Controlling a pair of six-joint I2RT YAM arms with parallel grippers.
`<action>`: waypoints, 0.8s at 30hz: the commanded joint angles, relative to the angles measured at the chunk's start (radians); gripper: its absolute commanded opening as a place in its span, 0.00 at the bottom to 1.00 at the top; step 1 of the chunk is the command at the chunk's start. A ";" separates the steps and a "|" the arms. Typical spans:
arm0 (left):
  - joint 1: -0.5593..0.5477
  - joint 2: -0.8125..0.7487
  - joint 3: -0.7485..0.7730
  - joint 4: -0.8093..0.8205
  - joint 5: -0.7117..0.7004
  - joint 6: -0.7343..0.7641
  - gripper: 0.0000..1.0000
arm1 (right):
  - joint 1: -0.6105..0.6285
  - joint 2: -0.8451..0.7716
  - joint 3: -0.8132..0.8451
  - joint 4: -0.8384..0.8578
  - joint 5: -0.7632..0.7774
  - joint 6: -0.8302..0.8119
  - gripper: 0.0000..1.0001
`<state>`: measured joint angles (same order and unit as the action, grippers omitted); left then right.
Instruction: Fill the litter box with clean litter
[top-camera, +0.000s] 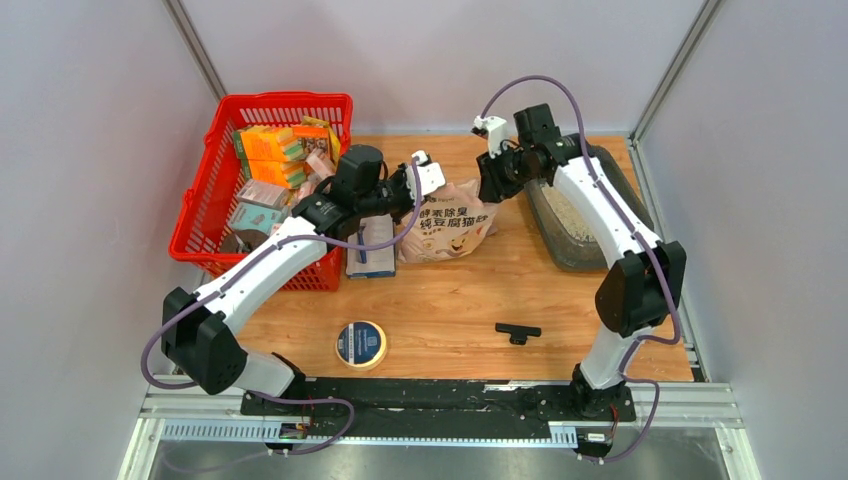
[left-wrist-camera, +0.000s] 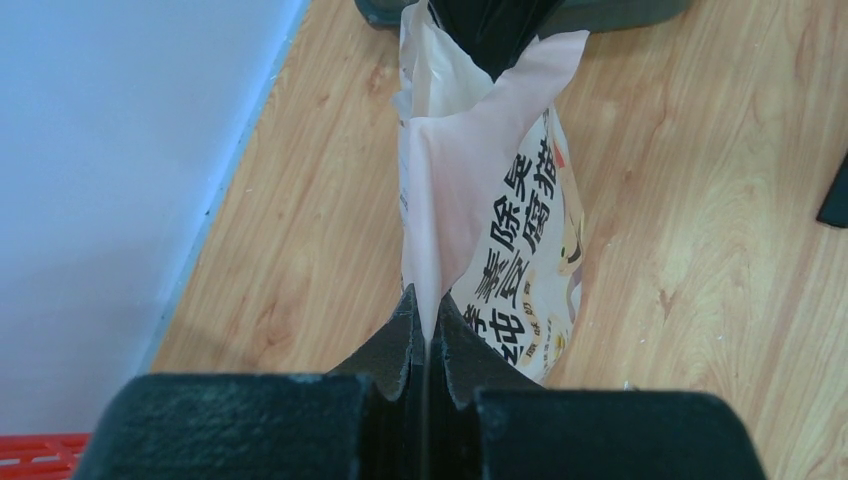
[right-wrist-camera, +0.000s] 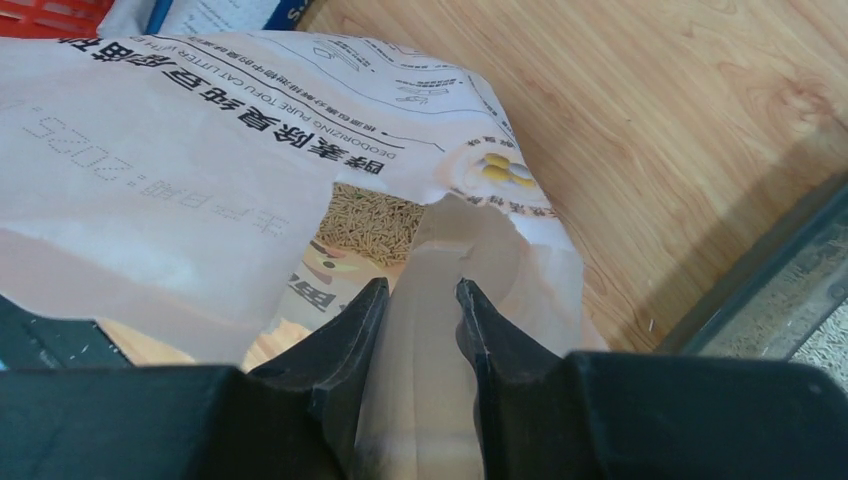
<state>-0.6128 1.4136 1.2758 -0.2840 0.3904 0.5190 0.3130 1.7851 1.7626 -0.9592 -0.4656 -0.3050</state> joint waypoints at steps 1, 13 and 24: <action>-0.001 -0.053 0.005 0.074 0.024 -0.033 0.00 | 0.037 -0.076 -0.081 0.145 0.189 0.050 0.00; 0.001 -0.047 0.016 0.057 0.039 -0.025 0.00 | 0.043 0.065 -0.198 0.149 0.032 0.279 0.00; -0.001 -0.027 0.017 0.058 0.036 -0.042 0.00 | -0.023 0.082 -0.175 0.246 -0.320 0.455 0.00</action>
<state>-0.6128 1.4136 1.2736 -0.2798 0.3904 0.5098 0.2871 1.8099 1.5951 -0.6868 -0.5549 -0.0109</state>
